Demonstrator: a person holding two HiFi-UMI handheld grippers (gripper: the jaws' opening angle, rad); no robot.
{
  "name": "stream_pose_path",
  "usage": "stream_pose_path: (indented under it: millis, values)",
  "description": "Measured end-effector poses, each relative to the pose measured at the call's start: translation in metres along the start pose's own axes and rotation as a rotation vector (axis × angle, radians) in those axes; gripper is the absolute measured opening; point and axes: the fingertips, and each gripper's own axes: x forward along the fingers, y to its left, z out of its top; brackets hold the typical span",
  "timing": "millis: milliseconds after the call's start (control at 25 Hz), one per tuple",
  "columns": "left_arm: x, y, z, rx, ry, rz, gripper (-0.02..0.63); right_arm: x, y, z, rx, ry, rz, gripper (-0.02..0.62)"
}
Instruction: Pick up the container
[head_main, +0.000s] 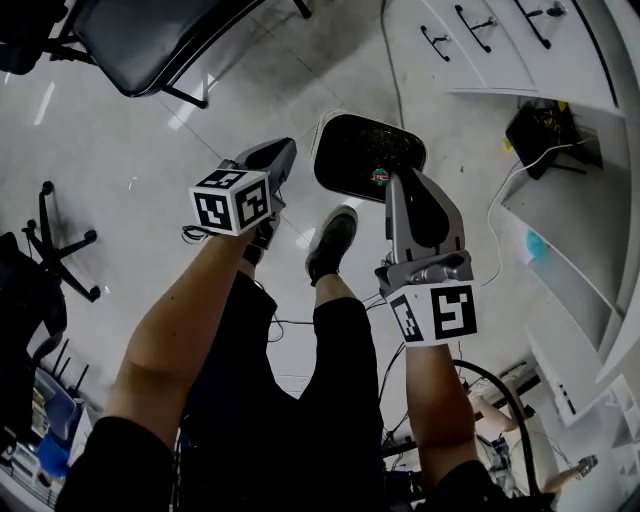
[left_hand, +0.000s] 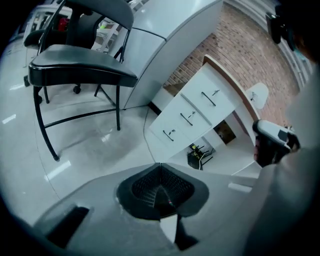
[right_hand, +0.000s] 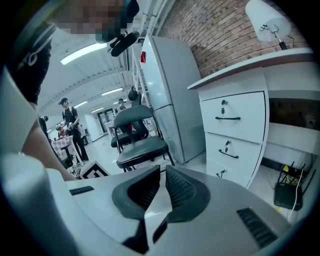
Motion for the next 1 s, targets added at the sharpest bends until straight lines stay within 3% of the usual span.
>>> stream_pose_path:
  millis: [200,360,680,1000]
  values:
    - [0.037,0.027,-0.04,0.025,0.04,0.007,0.012,0.007,-0.007,-0.046,0.006,0.008,0.008,0.005]
    - [0.069,0.045,-0.071,-0.06,0.056,-0.035,0.012,0.009,-0.012,-0.077,0.006,0.025,0.017,0.005]
    - [0.111,0.095,-0.098,-0.165,0.037,-0.02,0.014,0.023,-0.02,-0.118,-0.013,0.009,0.022,0.005]
    - [0.148,0.108,-0.11,-0.205,0.062,-0.204,0.031,0.035,-0.02,-0.141,0.007,-0.017,0.069,0.005]
